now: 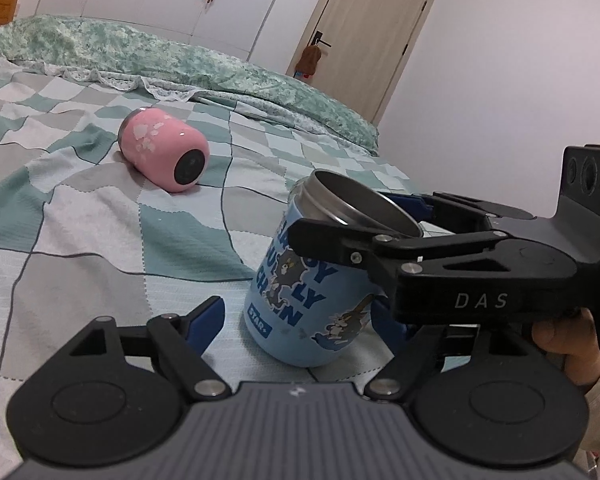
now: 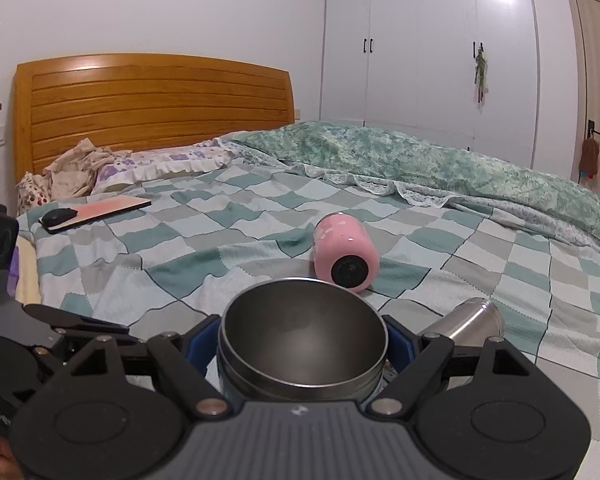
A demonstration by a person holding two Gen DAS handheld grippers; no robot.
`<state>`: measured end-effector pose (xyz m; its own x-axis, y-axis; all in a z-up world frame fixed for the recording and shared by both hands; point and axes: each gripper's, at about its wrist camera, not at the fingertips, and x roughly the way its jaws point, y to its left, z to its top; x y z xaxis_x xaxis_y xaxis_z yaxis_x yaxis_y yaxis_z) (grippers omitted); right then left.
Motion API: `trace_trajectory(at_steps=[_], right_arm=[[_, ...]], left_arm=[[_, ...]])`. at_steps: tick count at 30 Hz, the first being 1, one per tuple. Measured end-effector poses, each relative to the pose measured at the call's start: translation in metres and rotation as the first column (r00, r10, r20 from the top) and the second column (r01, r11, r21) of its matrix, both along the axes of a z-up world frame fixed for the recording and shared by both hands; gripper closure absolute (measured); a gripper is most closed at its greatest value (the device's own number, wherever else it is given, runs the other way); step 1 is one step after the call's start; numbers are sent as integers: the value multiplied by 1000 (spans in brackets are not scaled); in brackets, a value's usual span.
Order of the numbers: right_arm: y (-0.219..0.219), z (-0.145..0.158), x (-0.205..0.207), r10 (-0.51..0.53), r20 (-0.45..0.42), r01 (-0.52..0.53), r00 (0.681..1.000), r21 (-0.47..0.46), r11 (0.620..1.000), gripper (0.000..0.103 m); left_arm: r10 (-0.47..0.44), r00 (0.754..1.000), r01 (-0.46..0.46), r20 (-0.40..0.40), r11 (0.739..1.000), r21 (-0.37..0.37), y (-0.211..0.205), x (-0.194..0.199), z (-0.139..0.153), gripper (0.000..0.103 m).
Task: Flip cup upright
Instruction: 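Lower the upright blue cup onto the bed and open the right gripper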
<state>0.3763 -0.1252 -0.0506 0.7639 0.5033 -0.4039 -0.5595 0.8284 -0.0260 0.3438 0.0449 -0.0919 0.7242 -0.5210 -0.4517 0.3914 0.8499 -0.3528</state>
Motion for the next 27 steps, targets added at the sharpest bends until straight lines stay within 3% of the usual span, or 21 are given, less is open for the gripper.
trace_trajectory(at_steps=[7,18,27], right_arm=[[3,0,-4,13,12,-12,1000,-32,999,20],[-3,2,-3,-7,1,7,1000,-7,1000,20],[-21,31,-18,-31,43,29,999,47,998,13]], left_arm=[[4,1000,-4,3,1000,9,2,-4,-2,20],[2,1000,-2,20,999,40,2,-13,-4,18],[23,997,-26,72,999,43,3,-26,17,13]])
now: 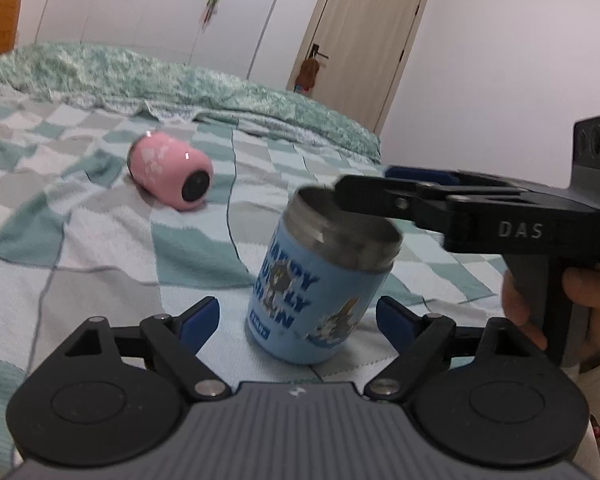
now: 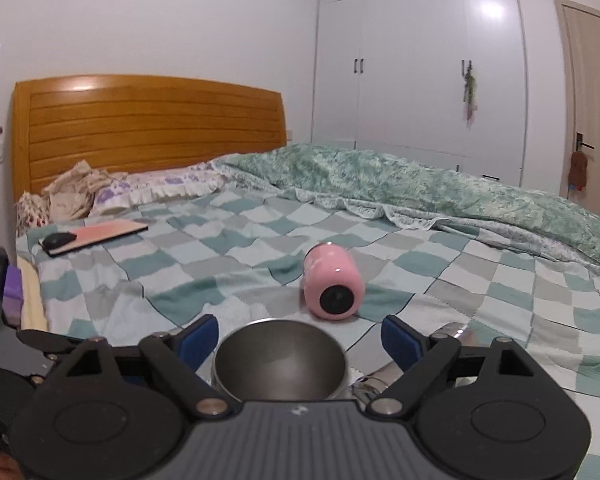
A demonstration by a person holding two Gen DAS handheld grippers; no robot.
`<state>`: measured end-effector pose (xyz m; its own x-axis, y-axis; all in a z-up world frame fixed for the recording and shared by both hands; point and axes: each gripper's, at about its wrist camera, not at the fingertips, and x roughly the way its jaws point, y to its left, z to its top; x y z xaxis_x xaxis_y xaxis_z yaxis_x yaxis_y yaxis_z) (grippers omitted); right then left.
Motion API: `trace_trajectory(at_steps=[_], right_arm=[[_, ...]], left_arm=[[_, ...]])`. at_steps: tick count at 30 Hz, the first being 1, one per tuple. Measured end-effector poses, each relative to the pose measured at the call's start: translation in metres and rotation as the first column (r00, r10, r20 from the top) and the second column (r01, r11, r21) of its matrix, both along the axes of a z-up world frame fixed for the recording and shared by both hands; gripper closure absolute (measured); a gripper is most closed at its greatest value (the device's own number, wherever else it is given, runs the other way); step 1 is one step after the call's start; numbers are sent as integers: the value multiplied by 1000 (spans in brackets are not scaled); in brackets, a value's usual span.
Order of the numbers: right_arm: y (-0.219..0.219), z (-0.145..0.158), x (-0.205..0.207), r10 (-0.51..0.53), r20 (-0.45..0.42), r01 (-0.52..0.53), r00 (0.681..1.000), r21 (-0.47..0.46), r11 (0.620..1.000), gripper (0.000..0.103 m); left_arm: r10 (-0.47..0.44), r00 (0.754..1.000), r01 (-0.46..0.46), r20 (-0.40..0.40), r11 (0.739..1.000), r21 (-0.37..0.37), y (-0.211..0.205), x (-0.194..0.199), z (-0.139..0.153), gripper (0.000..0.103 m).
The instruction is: Flip cup upright
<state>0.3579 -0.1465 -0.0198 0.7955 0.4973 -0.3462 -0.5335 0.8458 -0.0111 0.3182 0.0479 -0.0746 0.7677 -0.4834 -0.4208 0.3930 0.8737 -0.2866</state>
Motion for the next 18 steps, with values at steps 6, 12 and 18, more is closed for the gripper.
trace_trajectory(at_steps=[6,12,18], right_arm=[[-40,18,-28,-120,-27,121,992,44,992,0],[-80,18,-50,-280,-79,281,957,-5,960,0],[-91,21,-80,-287,-75,289,955,8,957,0]], left_arm=[[160,984,-163,82,986,31,7,-27,29,0],[305,942,-319,141,944,90,10,-40,61,0],[346,924,-360,162,931,62,11,-70,79,0]])
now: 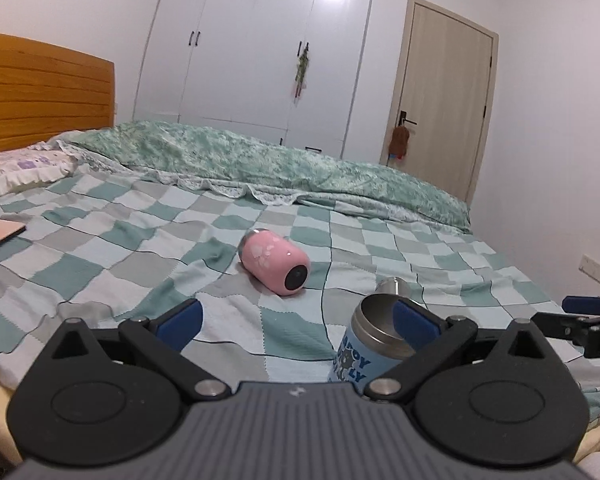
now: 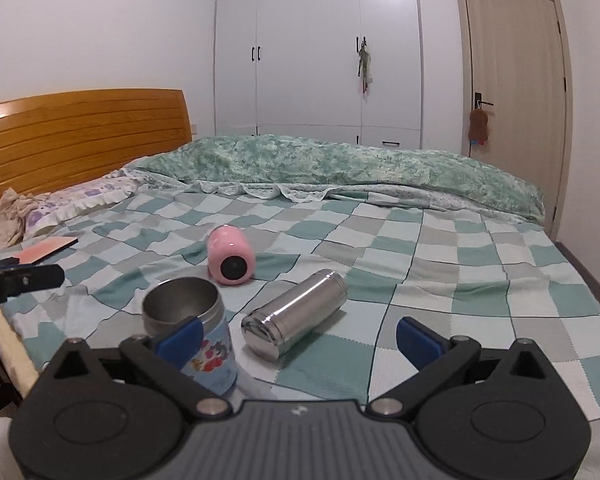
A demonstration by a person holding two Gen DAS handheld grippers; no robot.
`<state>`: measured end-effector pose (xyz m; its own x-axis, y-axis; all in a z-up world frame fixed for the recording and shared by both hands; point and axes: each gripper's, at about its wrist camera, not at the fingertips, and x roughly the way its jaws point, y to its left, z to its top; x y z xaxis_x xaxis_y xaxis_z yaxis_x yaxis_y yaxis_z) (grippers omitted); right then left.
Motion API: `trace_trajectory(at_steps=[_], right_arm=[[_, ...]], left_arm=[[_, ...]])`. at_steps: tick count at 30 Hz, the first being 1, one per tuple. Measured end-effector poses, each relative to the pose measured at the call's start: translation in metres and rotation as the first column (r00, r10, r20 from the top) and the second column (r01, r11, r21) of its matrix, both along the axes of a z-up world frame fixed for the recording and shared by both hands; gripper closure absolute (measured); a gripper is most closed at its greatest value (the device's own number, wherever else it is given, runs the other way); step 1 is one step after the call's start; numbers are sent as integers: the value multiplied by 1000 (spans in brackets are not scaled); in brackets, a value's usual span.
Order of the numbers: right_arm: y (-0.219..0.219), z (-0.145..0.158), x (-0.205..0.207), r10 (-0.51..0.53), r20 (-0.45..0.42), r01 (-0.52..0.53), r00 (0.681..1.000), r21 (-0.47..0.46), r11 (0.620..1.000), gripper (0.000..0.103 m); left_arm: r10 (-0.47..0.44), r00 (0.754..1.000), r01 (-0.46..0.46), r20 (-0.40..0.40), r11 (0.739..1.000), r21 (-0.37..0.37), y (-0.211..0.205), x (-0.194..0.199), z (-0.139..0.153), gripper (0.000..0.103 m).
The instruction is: Flip cup upright
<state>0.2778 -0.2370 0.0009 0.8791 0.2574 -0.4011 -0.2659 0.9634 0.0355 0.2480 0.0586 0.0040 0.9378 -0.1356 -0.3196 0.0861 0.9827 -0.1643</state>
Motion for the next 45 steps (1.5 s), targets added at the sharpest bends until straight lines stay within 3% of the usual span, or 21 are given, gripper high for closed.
trace_trajectory(at_steps=[13,20,24,27,31,45], right_arm=[[15,20,-114,60,47,-60,997,0,998,0],[26,15,-182,107,54,-106,993,-35,994,0],[29,4,-217,114,61,-110,992,-68,992,0],[25,-2,-243,114,45,-113,992,-23,993,0],[19,-5,-268,91,76,-95,993,55,994,0],[27,6,-281,107,181,-110,978,3,994,0]], left_arm=[[34,997,-42,76,994,100,-20,-128,27,0],[28,989,-59,144,974,217,-31,-197,23,0],[20,995,-36,95,985,171,-33,-219,14,0],[19,996,-35,91,984,173,-34,-232,6,0],[28,996,-38,85,992,119,-37,-247,-1,0],[39,990,-55,138,992,113,-42,-262,-1,0]])
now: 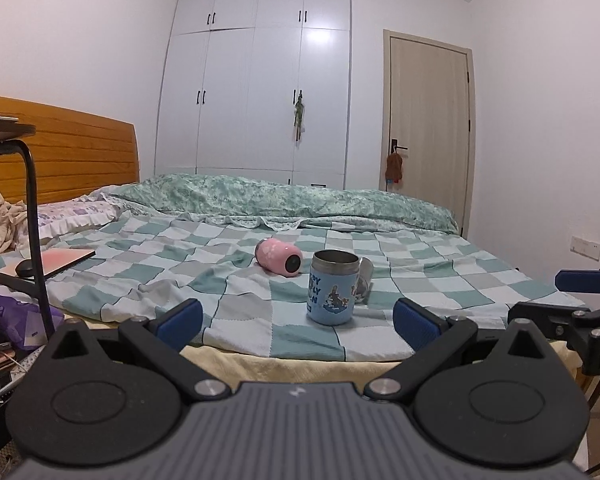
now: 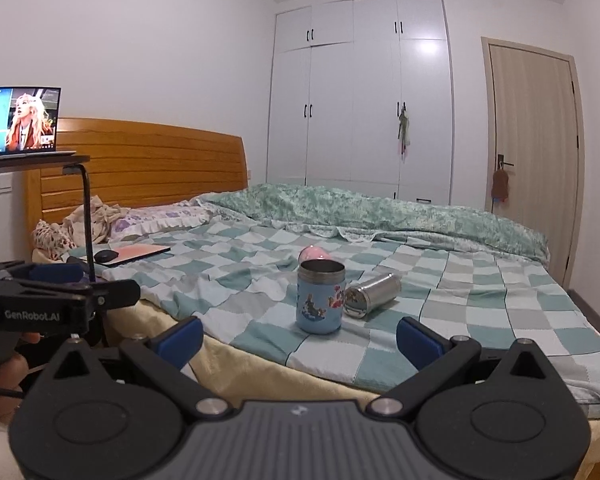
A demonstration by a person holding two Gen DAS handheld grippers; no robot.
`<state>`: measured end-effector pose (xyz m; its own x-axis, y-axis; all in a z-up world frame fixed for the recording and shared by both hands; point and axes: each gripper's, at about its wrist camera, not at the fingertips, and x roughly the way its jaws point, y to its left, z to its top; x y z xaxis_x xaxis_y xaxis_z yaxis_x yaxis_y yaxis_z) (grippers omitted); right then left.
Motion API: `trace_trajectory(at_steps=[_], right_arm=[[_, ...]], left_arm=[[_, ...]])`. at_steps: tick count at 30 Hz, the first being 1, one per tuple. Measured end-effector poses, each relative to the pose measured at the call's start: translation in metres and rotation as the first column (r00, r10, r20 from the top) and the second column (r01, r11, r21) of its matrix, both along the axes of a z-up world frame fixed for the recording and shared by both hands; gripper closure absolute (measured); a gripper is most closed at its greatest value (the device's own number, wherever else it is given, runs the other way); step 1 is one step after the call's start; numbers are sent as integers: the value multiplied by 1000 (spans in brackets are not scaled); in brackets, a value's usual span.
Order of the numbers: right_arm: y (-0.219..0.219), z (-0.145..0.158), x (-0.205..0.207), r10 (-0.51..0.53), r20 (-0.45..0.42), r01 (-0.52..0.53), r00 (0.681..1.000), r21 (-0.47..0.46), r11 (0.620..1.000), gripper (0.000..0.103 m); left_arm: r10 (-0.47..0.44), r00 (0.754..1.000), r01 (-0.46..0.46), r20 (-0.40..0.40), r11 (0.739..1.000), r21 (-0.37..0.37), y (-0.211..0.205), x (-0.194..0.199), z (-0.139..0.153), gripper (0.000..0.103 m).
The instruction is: Flip cup upright
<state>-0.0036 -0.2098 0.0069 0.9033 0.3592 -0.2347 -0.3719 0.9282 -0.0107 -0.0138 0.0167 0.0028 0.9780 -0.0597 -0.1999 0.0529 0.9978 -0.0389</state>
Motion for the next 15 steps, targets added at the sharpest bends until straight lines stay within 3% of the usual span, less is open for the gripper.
trace_trajectory(at_steps=[15], right_arm=[[1,-3,2,-14,-2,14,1000,1,1000,0]], left_arm=[[-8,1000,8,22,1000,18,-4,-2,-1,0]])
